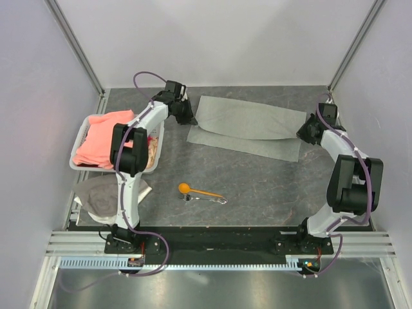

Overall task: Fold the napkin into a case and place the utensils inside
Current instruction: Fold and flatten the napkin at the center of the board.

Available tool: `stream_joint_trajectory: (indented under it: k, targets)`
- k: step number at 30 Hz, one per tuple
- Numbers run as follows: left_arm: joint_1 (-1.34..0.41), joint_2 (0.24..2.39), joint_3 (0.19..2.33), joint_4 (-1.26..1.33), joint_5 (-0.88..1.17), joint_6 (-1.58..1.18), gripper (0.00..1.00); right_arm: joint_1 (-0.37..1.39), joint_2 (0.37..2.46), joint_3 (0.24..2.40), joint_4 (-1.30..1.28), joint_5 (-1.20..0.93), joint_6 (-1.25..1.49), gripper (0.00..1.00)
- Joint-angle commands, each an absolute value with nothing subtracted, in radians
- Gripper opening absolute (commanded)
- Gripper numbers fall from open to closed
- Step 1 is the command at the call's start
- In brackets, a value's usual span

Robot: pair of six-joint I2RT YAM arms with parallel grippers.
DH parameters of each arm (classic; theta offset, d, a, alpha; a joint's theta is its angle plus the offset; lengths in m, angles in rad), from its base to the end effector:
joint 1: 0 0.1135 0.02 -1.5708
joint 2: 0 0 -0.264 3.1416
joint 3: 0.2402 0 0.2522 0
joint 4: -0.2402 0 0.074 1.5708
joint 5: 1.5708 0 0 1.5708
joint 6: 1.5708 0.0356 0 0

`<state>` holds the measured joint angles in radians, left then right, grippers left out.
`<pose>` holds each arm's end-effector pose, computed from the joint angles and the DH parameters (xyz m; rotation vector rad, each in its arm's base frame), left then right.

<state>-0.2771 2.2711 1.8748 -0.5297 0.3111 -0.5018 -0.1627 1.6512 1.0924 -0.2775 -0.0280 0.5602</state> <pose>0.4819 -0.1484 0.1899 -0.1545 2.5717 -0.6996 0.3496 -0.0564 0.2163 0.8429 2.2664 0.2168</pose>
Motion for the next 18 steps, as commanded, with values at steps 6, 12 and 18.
stream_joint_trajectory:
  k: [6, 12, 18]
  targets:
    - [-0.276, 2.091, 1.804, -0.589, 0.249, -0.434, 0.02, -0.158, 1.533, 1.054, -0.331, -0.02, 0.525, 0.0]
    - [-0.278, 2.128, 1.773, -0.611, 0.253, -0.433, 0.02, -0.158, 1.558, 0.999, -0.324, -0.041, 0.512, 0.0]
    - [-0.278, 2.145, 1.746, -0.626, 0.219, -0.426, 0.02, -0.156, 1.578, 0.985, -0.321, -0.023, 0.508, 0.0]
